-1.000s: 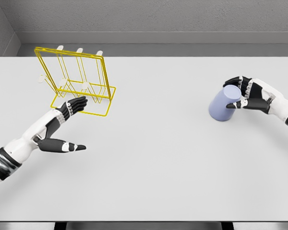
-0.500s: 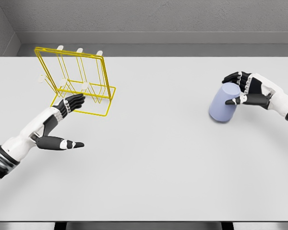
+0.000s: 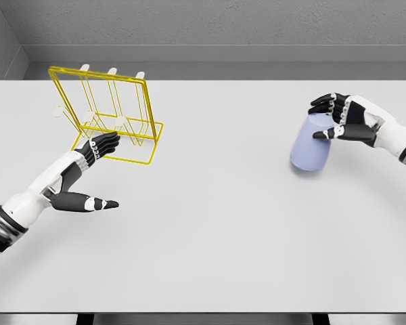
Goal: Place the cup on the cup holder with both arms
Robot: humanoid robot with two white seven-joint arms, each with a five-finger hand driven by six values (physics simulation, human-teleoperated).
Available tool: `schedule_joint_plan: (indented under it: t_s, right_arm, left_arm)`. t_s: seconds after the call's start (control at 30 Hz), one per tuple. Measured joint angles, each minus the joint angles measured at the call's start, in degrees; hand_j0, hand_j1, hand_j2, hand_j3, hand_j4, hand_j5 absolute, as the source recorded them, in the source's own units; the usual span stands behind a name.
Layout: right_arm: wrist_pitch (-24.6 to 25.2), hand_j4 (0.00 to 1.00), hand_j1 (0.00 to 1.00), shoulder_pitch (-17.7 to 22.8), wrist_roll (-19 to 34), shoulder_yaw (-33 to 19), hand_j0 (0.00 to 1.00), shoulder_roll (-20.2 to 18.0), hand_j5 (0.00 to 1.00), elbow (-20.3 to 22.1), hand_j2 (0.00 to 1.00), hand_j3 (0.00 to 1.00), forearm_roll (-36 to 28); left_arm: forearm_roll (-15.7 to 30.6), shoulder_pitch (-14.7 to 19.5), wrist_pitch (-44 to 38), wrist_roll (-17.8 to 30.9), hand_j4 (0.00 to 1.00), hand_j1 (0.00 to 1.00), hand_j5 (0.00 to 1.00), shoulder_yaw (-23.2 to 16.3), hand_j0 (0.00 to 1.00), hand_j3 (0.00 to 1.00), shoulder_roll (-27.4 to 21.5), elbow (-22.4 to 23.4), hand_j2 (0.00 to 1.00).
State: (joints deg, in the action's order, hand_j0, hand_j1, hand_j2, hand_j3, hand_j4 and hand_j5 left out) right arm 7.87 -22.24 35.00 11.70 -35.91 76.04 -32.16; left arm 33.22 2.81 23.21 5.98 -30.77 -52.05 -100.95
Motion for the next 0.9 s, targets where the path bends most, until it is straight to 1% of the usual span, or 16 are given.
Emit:
schedule_joint_plan:
  t_s: [0.47,0.73,0.9]
  right_arm:
    - [3.75,0.54,0.54,-0.09,0.0,0.0,0.54,0.29,0.54,3.73,0.54,0.54,-0.1]
    - [7.35,0.54,0.54,0.09,0.0,0.0,0.54,0.42,0.54,6.78,0.54,0.54,-0.1]
    - [9.36,0.54,0.54,-0.97,0.01,0.0,0.54,1.22,0.54,7.93,0.54,0.54,-0.09]
  left_arm:
    - [0.0,0.0,0.0,0.0,1.0,1.0,1.0,0.03,1.0,1.0,-0.02,0.01,1.0]
    - [-0.08,0.0,0.0,0.0,1.0,1.0,1.0,0.08,1.0,1.0,-0.06,0.05,1.0]
    - [-0.09,0.0,0.0,0.0,1.0,1.0,1.0,0.09,1.0,1.0,-0.08,0.06,1.0]
